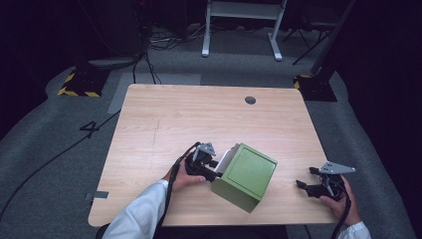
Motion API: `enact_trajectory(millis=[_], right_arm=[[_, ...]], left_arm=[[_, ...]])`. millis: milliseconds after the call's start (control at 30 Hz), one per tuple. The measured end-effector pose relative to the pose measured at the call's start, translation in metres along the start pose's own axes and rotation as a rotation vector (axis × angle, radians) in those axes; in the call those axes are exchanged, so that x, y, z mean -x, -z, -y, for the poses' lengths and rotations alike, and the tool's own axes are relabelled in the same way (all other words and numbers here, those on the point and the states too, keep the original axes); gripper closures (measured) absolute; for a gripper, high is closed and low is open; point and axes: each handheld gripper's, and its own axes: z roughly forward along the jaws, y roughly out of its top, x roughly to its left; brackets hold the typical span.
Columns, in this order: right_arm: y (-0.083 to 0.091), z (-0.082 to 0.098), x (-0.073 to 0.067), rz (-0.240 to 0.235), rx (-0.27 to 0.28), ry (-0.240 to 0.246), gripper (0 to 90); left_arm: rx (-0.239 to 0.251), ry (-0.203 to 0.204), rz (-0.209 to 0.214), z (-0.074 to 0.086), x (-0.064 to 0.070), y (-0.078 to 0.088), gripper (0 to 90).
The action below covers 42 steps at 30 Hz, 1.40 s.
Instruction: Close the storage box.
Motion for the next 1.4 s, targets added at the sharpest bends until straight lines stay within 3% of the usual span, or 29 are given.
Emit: enact_trajectory(millis=[267,733,900,1100,1400], right_arm=[[0.0,0.0,0.0,-0.001,0.0,-0.001,15.7],[0.0,0.0,0.0,0.0,0.0,0.001,15.7],[0.0,0.0,0.0,0.0,0.0,0.001,15.8],[0.0,0.0,0.0,-0.001,0.0,-0.001,15.7],[0.0,0.0,0.0,0.0,0.0,0.001,15.7]], left_arm=[[-0.002,-0.012,0.023,-0.004,0.002,-0.008,43.5],[-0.016,-0.063,-0.014,-0.006,0.005,-0.005,42.4],[0.006,-0.069,-0.035,-0.006,0.003,0.0,35.9],[0.021,-0.079,-0.089,-0.009,0.002,0.009,31.4],[0.016,-0.109,-0.16,-0.009,0.003,0.018,26.4]])
